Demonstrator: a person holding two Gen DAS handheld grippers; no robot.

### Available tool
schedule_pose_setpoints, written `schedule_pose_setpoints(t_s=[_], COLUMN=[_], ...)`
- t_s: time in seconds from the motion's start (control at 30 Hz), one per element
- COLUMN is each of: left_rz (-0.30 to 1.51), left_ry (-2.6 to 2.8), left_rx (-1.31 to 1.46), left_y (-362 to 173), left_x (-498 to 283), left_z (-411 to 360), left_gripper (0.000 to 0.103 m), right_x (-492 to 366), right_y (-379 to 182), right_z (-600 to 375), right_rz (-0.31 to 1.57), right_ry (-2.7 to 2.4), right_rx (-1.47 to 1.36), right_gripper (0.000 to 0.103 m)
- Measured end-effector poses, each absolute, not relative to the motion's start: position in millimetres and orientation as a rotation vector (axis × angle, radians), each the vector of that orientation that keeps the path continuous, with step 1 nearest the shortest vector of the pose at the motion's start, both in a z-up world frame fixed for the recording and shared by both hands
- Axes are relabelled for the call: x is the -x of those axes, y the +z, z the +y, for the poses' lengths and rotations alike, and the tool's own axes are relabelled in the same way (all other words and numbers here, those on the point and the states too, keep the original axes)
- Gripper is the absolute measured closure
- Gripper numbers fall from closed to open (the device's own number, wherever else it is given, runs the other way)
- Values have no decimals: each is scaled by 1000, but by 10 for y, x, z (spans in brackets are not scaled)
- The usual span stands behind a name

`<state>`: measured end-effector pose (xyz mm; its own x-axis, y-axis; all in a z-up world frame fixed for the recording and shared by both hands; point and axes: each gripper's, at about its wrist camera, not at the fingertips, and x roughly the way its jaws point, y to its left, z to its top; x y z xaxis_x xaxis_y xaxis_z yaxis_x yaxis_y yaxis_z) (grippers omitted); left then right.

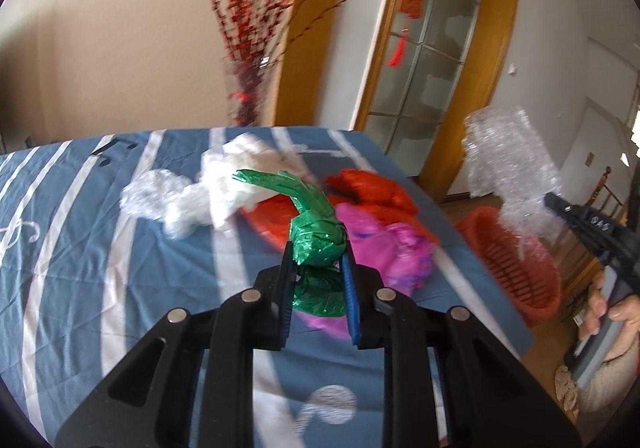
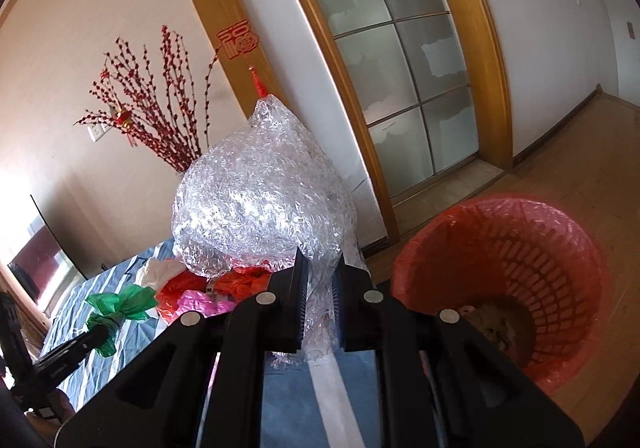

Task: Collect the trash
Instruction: 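Carry both held items over the orange wastebasket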

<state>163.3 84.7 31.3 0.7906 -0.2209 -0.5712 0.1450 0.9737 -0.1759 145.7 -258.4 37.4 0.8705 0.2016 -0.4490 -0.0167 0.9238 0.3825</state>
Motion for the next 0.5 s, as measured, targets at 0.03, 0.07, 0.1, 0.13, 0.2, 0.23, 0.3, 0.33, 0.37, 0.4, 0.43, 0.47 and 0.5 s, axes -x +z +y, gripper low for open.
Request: schedule_pose_setpoints(t_s=[0.03, 0.07, 0.1, 0.13, 0.2, 0.23, 0.3, 0.33, 0.37, 0.4, 0.43, 0.47, 0.5], left_rz=[625, 619, 614, 612, 606, 603, 601, 601, 602, 605, 608, 614, 619], left_ry=[-210, -225, -238, -247, -273, -288, -313, -326, -346, -362, -376, -397, -415], left_rx=[123, 120, 118, 117, 116, 114, 114, 116, 121, 125, 128, 131, 132], left_y=[336, 361, 386, 396, 424, 435, 444, 446, 440, 436, 430, 414, 401], left_x=[-1633, -1640, -1642, -1645, -1681, -1708, -1749, -1770, -1809, -1837, -1863, -1903, -1935], left_z=[796, 728, 655, 616, 487, 404, 285, 218, 130, 62, -16, -119, -210], left_gripper=[81, 81, 81, 81, 81, 81, 81, 81, 81, 81, 81, 81, 81], right_x=[-1441, -1422, -1410, -1398, -1369, -1353, -1329, -1313, -1304, -1296, -1284, -1269, -1256], right_y=[370, 364, 361, 355, 336, 325, 314, 302, 295, 282, 271, 253, 240], right_z=[-2613, -2650, -2682, -2712, -2794, -2843, -2913, -2961, -2995, -3040, -3082, -3136, -3182], right_rz=[503, 502, 501, 500, 499, 498, 496, 495, 494, 494, 494, 493, 493], right_ry=[111, 101, 94, 86, 67, 54, 33, 16, 6, -9, -23, -42, -59], right_rx=[-381, -384, -387, -391, -402, -407, -413, -416, -419, -423, -427, -431, -433], right_gripper=[91, 91, 91, 91, 91, 91, 91, 91, 91, 91, 91, 91, 91])
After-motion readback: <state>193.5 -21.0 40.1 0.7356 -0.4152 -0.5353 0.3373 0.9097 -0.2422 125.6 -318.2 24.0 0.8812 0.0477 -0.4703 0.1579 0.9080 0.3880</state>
